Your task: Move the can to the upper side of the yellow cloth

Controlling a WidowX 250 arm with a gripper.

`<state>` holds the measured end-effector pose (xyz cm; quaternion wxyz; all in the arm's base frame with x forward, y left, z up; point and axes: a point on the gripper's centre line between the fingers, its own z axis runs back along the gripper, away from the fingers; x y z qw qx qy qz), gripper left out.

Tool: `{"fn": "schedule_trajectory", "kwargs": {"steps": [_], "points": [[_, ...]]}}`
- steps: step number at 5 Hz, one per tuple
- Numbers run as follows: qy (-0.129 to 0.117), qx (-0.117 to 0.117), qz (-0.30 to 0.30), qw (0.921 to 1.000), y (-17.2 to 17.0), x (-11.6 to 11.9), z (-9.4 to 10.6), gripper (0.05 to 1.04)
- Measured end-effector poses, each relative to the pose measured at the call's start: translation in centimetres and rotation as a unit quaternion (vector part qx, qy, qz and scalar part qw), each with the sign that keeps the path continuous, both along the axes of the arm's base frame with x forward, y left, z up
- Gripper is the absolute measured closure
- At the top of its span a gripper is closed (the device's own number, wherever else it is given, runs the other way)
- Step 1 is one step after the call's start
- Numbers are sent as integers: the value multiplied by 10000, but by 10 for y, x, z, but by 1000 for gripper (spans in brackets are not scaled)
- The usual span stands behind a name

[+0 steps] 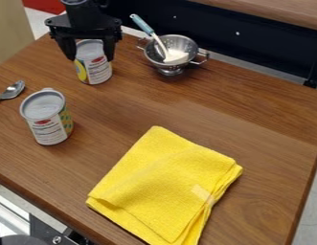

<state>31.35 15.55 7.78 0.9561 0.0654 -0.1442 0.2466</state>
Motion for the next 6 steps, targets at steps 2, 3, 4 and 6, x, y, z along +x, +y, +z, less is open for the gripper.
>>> {"fn": "schedule_trajectory", "kwargs": {"steps": [2,3,4,6], "points": [[-55,-91,842,9964,30,10,-23,85],[-854,107,1595,9834,63,17,-14,85],[-1299,228,2236,9657,91,31,-6,85],[-1505,339,3655,9179,125,64,-9,85]]}}
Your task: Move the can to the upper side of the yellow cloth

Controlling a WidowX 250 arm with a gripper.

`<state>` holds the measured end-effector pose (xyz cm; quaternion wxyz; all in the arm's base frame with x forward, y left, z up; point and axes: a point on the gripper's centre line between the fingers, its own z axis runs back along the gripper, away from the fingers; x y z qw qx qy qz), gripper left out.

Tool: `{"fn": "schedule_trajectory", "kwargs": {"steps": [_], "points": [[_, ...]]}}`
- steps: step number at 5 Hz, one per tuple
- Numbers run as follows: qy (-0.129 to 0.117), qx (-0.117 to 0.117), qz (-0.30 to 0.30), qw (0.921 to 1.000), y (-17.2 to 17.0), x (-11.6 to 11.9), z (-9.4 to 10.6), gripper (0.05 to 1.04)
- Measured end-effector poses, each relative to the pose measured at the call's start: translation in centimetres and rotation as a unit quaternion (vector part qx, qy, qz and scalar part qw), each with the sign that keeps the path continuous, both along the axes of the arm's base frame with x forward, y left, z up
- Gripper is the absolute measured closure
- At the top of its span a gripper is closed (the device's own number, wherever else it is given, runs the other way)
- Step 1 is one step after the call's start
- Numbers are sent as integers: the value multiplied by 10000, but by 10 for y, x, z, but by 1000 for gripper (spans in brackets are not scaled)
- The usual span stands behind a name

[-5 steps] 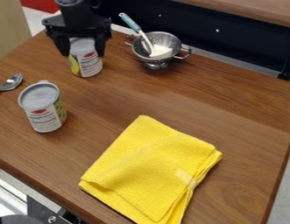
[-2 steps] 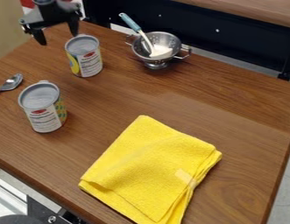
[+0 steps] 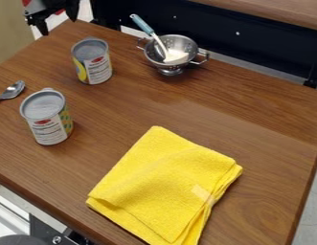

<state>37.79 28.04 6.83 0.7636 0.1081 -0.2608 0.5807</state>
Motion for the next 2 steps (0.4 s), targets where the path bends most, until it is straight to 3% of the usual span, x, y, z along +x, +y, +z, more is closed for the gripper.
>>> {"fn": "schedule_trajectory", "kwargs": {"steps": [2], "points": [[510,-260,894,9943,8,13,-15,85]]}}
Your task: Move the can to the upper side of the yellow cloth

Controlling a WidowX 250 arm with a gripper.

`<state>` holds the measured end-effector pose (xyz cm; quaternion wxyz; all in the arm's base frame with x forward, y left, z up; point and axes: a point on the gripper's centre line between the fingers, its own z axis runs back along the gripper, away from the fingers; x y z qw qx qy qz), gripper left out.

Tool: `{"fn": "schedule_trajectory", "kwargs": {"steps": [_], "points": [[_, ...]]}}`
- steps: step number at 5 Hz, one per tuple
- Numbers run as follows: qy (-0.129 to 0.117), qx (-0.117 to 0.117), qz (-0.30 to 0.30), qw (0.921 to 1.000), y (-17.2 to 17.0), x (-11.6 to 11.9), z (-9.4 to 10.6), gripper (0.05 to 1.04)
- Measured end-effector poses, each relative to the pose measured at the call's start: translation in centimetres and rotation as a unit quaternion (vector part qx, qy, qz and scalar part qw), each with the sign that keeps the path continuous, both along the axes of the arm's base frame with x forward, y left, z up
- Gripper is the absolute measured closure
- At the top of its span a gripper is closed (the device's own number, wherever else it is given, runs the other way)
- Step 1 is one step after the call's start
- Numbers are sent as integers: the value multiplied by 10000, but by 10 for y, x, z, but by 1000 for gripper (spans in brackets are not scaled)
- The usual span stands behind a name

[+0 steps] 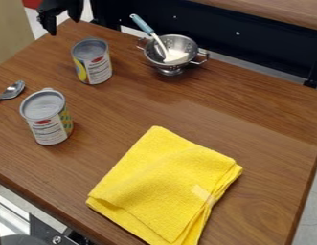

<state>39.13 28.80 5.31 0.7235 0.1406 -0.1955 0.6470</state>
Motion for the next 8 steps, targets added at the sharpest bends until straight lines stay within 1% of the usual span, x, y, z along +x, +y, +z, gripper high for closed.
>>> {"fn": "schedule_trajectory", "kwargs": {"steps": [1,2,3,4,5,6,7,8], "points": [[-129,-371,265,9989,-10,-2,-11,85],[-54,-879,558,9946,-21,-9,-16,85],[-70,-1142,832,9899,-28,-11,-18,85],[-38,-1160,1092,9872,-33,-12,-19,85],[92,-1428,1064,9840,-47,-21,-39,85],[310,-1422,869,9855,-63,-28,-54,85],[10,-1560,519,9864,-82,-33,-47,85],[43,-1574,432,9866,-97,-35,-36,85]]}}
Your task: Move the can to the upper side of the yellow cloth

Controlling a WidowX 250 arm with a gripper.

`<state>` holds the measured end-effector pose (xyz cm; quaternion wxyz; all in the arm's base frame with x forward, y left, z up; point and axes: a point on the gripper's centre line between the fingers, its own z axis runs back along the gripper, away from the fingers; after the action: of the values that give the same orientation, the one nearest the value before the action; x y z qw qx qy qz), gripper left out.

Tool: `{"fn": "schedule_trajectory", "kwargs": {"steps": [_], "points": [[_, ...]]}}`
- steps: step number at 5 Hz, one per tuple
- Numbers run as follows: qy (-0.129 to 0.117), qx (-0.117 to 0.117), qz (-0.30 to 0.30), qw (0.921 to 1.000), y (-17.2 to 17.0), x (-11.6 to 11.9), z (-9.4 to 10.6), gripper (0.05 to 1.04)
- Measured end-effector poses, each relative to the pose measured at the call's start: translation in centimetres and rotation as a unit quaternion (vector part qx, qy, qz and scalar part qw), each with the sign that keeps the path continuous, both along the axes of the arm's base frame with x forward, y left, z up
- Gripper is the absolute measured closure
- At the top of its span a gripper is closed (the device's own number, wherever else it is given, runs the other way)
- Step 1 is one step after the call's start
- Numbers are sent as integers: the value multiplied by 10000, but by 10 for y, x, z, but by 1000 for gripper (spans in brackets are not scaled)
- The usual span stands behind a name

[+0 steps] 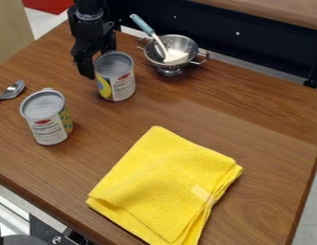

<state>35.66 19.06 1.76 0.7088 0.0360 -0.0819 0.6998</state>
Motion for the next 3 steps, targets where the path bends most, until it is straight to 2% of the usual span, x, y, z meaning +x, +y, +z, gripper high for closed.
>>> {"fn": "schedule_trajectory", "kwargs": {"steps": [1,2,3], "points": [[37,7,161,9999,-12,0,3,85],[93,85,294,9995,-27,-2,-8,85],[39,170,326,9993,-34,-1,-13,85]]}}
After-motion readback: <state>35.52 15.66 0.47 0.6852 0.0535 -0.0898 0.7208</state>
